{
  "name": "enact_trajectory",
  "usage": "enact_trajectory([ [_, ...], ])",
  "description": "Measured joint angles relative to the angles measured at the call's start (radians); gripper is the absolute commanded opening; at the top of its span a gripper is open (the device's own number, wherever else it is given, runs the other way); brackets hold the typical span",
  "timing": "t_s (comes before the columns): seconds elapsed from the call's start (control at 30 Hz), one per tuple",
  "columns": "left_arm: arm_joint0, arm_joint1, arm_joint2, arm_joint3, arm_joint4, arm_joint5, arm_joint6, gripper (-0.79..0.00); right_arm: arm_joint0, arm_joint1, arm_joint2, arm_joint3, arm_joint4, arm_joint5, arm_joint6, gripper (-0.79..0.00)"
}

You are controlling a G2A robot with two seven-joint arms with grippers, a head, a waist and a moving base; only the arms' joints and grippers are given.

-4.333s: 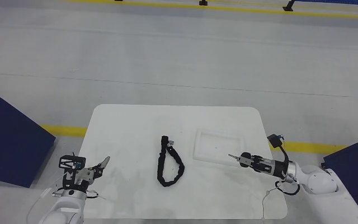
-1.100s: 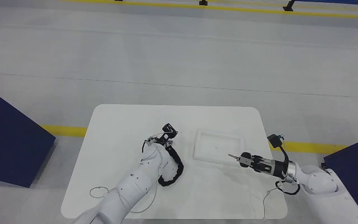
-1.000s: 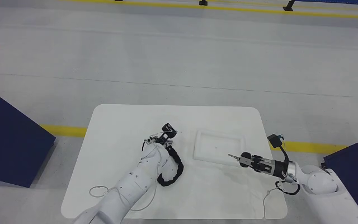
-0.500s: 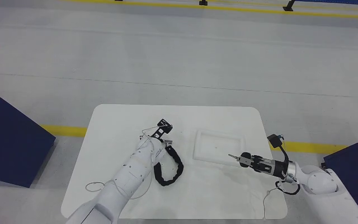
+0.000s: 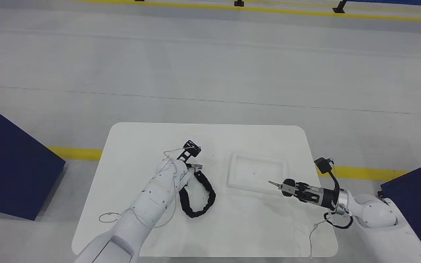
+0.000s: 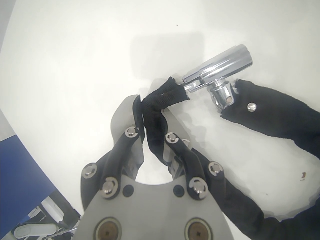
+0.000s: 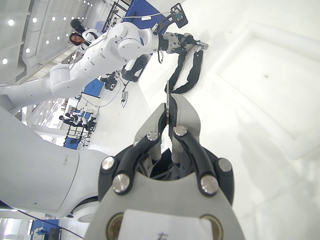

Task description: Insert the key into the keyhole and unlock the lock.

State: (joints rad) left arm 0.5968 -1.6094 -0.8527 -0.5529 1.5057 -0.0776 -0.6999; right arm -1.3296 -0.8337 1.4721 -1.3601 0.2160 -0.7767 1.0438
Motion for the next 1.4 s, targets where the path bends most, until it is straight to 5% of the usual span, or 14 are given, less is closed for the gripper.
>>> enact_trajectory([
  [0.27, 0.028, 0.005, 0.037, -0.037, 0.129, 0.066, 0.071, -0.785, 0.0, 0.0, 0.0, 0.0, 0.0, 0.0, 0.0, -0.785],
  [0.47, 0.109, 0.03, 0.067, -0.147, 0.317, 0.175, 0.111, -0.785, 0.0, 0.0, 0.0, 0.0, 0.0, 0.0, 0.0, -0.785],
  [0.87, 0.443, 0.152, -0.043, -0.681, 0.797, 0.301, 0.14, -0.785, 0.0, 0.0, 0.0, 0.0, 0.0, 0.0, 0.0, -0.785],
  [1.1, 0.66, 0.203, -0.121, -0.969, 1.037, 0.331, 0.266, -0.785, 0.0, 0.0, 0.0, 0.0, 0.0, 0.0, 0.0, -0.785],
  [1.27, 0.77, 0.223, -0.164, -1.114, 1.017, 0.31, 0.406, -0.785, 0.0, 0.0, 0.0, 0.0, 0.0, 0.0, 0.0, -0.785],
  [1.4, 0.855, 0.243, -0.223, -1.229, 0.863, 0.186, 0.597, -0.785, 0.0, 0.0, 0.0, 0.0, 0.0, 0.0, 0.0, -0.785],
])
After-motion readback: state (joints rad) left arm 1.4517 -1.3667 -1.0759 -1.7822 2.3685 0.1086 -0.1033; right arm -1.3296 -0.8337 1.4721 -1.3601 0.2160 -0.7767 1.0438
